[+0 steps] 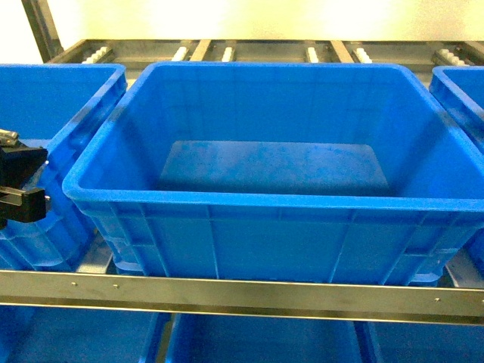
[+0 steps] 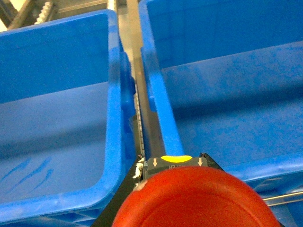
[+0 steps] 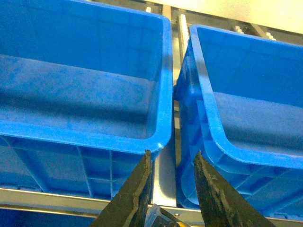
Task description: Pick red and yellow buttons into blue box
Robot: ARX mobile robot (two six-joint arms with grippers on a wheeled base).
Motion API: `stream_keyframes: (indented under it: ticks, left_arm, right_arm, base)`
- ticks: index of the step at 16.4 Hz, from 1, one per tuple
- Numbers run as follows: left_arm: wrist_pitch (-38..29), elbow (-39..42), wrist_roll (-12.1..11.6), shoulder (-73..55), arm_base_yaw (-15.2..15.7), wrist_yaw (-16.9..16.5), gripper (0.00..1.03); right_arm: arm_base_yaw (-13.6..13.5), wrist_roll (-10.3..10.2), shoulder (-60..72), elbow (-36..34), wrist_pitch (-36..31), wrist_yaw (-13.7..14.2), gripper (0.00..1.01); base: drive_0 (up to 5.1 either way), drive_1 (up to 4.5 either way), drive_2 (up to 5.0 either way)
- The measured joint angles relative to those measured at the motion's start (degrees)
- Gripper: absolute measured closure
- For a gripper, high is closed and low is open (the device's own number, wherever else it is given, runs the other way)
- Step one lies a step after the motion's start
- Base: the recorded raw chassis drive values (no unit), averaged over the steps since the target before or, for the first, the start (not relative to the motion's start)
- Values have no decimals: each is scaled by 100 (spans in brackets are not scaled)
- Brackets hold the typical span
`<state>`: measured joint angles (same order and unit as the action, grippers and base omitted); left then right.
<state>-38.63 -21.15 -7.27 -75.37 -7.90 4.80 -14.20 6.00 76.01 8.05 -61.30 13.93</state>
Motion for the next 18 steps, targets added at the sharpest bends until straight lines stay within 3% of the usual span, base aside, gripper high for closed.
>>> stream_keyframes:
  ticks: [6, 12, 15, 18]
  left_arm:
    - [20, 0, 2, -2, 44, 48, 77]
    - [22, 0, 2, -2, 50, 55, 77]
    - [20, 0, 2, -2, 50, 55, 77]
    - [22, 0, 2, -2, 50, 52, 77]
  right_arm:
    - [-7, 0, 2, 2, 0, -42, 75]
    - [-37, -20, 470, 590, 170, -461, 75]
    - [151, 4, 966, 1556, 614, -833, 75]
    - [72, 114, 1421, 2758, 1224, -1215, 75]
  base:
    - [0, 0, 0]
    - [0, 0, 0]
    - [0, 0, 0]
    - [0, 0, 0]
